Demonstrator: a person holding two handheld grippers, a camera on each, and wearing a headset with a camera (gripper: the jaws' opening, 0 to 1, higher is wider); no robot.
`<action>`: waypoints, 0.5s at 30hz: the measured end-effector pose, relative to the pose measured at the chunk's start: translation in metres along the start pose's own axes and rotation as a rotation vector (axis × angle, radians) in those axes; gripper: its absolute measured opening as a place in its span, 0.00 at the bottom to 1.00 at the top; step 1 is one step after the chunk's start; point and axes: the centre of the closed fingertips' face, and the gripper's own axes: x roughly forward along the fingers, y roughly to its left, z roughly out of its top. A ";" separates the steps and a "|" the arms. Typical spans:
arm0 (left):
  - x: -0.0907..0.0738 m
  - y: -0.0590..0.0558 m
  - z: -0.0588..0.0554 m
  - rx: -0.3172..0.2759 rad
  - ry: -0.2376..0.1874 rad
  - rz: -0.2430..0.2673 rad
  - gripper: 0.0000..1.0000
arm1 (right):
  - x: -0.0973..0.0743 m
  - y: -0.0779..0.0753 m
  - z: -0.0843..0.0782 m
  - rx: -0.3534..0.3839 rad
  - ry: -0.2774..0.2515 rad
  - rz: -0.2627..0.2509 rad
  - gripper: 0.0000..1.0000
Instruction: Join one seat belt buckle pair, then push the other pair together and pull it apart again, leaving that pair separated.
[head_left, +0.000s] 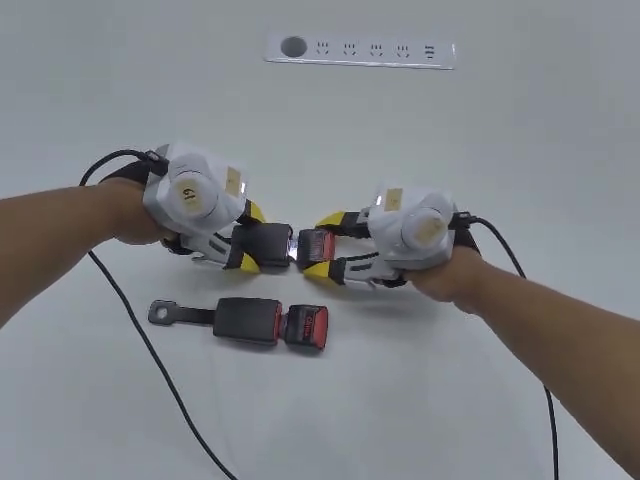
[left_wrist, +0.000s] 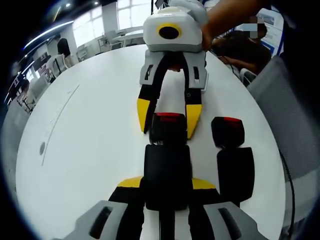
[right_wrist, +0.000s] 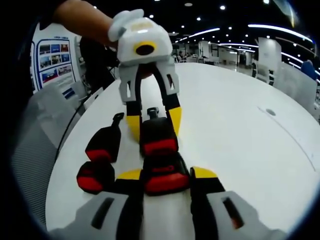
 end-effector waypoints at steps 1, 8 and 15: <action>0.000 0.000 0.000 0.000 0.001 0.000 0.35 | 0.000 0.000 0.000 -0.001 0.000 -0.001 0.36; 0.000 0.000 0.000 0.002 0.001 -0.001 0.35 | 0.000 0.000 0.000 -0.012 0.004 -0.006 0.36; 0.001 -0.001 0.000 0.001 0.005 0.000 0.35 | -0.001 0.000 -0.001 -0.015 0.015 -0.011 0.36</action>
